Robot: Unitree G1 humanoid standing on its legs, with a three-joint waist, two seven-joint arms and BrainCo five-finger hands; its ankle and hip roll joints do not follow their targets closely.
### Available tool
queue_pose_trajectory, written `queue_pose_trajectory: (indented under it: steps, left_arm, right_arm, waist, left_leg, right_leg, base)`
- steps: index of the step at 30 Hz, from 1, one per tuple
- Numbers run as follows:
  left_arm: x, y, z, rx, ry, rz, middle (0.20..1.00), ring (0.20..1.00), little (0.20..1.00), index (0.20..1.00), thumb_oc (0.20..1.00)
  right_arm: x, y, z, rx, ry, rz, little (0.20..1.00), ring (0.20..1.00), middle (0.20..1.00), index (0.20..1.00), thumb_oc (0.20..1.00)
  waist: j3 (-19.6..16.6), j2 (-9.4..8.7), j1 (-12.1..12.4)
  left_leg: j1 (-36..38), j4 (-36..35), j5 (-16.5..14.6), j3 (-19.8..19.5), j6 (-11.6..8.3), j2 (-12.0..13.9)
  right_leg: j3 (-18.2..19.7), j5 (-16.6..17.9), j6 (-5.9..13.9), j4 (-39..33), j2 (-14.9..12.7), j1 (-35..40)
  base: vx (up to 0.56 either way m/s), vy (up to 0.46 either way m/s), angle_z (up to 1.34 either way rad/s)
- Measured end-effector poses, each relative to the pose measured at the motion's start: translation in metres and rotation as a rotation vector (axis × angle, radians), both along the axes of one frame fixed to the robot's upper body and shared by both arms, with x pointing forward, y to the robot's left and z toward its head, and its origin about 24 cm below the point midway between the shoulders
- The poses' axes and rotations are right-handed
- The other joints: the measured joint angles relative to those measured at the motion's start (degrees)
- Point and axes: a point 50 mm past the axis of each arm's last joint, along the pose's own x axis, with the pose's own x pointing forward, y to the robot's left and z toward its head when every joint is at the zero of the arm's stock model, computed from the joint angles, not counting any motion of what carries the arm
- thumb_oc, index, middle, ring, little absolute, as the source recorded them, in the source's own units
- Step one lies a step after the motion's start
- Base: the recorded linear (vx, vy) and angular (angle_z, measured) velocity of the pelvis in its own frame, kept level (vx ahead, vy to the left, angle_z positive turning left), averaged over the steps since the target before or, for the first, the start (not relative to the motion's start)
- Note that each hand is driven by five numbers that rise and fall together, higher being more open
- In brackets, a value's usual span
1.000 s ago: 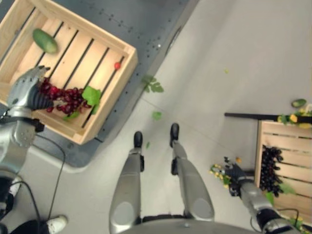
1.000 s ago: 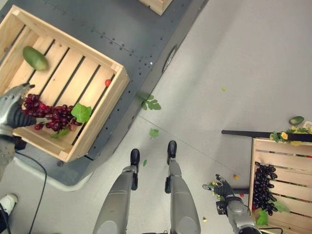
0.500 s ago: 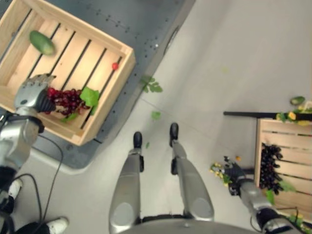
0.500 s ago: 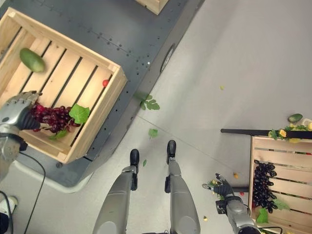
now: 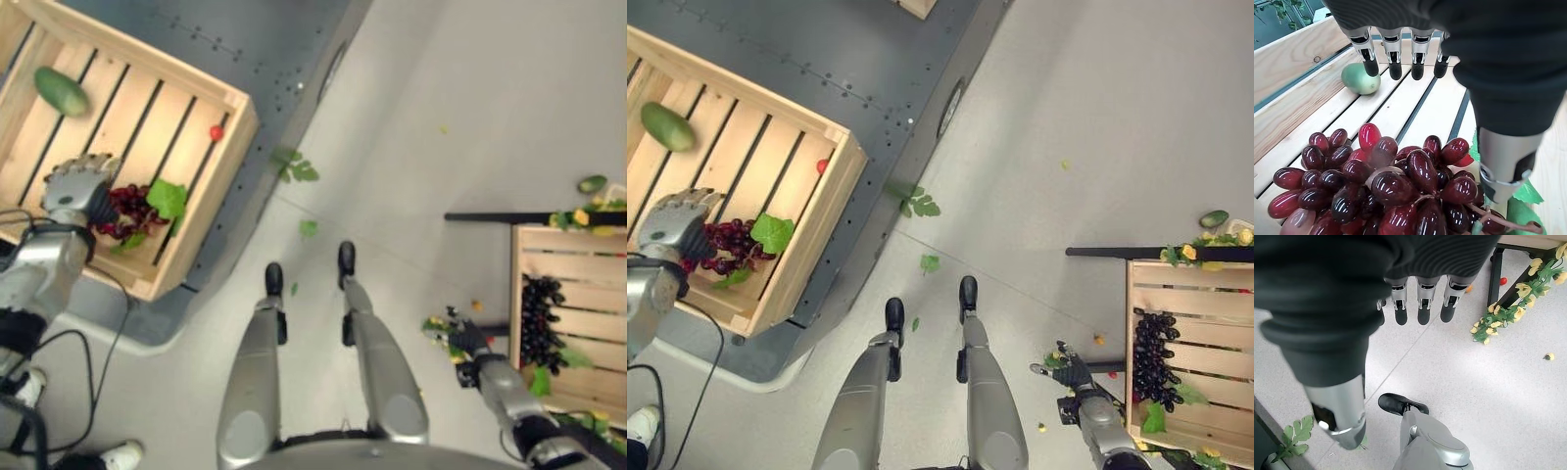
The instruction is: Pick up the fruits from the basket on one side to the basket on the other side
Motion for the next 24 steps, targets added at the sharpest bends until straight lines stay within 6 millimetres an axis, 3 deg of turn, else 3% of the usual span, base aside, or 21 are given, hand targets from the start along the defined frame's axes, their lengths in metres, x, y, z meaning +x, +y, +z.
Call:
queue_pose_trajectory:
  steps: [9, 24]
  left_arm:
    - [0.007, -0.003, -0.001, 0.060, 0.035, -0.009, 1.000, 1.000, 1.000, 1.000, 1.000]
    - [0.007, 0.015, -0.005, 0.103, 0.101, 0.081, 1.000, 1.000, 1.000, 1.000, 1.000]
  right_arm:
    - [0.005, 0.003, 0.005, 0.004, -0.036, 0.017, 1.000, 1.000, 1.000, 1.000, 1.000]
    - [0.007, 0.008, 0.007, -0.001, -0.045, 0.052, 1.000, 1.000, 1.000, 1.000, 1.000]
  waist:
    - [0.0, -0.38, -0.2]
    - [0.0, -0.49, -1.4]
  left_leg:
    - [-1.5, 0.3, 0.0, -0.1, 0.03, 0.0]
    - [-2.1, 0.8, 0.0, 0.0, 0.03, 0.0]
  right_leg:
    - [-0.1, 0.1, 0.02, 0.1, 0.0, -1.4]
    - [0.0, 0.0, 0.16, 0.1, 0.0, -1.8]
  base:
    - [0.00, 0.000, 0.00]
    - [0.00, 0.000, 0.00]
